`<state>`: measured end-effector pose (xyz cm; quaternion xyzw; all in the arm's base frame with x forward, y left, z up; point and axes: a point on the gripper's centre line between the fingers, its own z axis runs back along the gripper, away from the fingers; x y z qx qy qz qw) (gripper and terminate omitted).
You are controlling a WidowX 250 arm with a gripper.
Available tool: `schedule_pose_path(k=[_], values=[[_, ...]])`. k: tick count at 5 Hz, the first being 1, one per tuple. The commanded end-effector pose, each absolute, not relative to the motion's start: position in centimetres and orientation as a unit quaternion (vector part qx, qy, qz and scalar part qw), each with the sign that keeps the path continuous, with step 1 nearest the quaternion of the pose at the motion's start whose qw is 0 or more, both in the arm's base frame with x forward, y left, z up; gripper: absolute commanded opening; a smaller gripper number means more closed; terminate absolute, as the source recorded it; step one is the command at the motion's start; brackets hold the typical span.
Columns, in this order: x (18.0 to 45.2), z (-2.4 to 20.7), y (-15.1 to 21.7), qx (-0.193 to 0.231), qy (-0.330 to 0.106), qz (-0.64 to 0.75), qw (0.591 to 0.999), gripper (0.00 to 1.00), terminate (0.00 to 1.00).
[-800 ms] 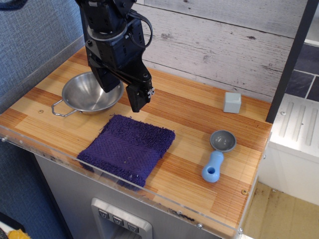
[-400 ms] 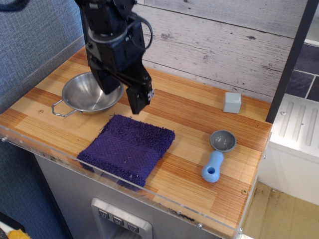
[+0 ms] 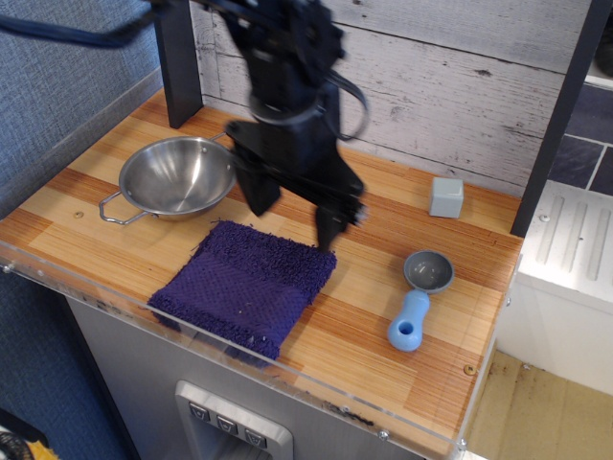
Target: Place the blue spoon on the purple rag.
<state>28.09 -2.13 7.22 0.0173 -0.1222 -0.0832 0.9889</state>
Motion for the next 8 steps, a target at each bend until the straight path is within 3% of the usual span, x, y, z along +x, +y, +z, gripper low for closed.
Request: schedule_pose_path(k=[1,3,6,7,8], values=[[29.1,6.9,-6.7,0.012,-0.132,-0.099,0.986,1.00,0.00],[29.1,4.9,-9.8,-0.005,-0.121,-0.117,0.986,1.00,0.00],[29.7,2.1,-10.4,-0.006,-0.094,-0.131,0.987,1.00,0.00],[29.7,1.6,-10.6,-0.003,-0.089,-0.138,0.986,0.00,0.00],[29.4,1.4,-10.7,0.002,-0.086,-0.143,0.986,0.00,0.00]])
